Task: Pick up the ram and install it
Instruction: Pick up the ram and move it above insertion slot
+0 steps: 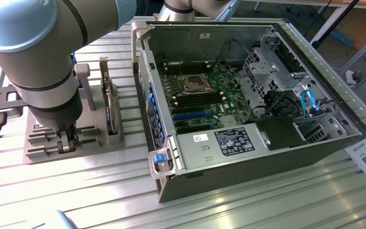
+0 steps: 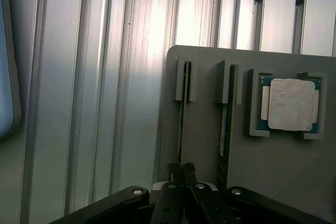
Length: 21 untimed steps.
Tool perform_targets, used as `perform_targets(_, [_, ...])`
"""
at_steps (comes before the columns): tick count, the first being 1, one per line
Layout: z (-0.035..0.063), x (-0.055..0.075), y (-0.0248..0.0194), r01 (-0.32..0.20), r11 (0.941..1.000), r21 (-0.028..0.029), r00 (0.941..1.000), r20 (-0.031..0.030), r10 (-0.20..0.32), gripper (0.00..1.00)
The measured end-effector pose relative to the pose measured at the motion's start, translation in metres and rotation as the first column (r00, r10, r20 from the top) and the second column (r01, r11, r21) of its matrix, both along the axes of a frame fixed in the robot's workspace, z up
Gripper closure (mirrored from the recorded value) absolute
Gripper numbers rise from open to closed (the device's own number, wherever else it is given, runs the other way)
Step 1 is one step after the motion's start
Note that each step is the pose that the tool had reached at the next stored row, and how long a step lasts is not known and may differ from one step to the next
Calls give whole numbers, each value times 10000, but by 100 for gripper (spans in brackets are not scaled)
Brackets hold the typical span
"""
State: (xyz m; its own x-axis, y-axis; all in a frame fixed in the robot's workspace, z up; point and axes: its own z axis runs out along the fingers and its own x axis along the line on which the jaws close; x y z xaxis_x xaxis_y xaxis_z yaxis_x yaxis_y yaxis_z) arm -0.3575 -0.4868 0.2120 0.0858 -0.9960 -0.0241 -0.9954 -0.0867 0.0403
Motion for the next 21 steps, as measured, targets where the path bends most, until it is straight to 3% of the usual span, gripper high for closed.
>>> perform_targets(21, [24, 0, 0, 22, 10000, 0, 10000, 0, -22, 88])
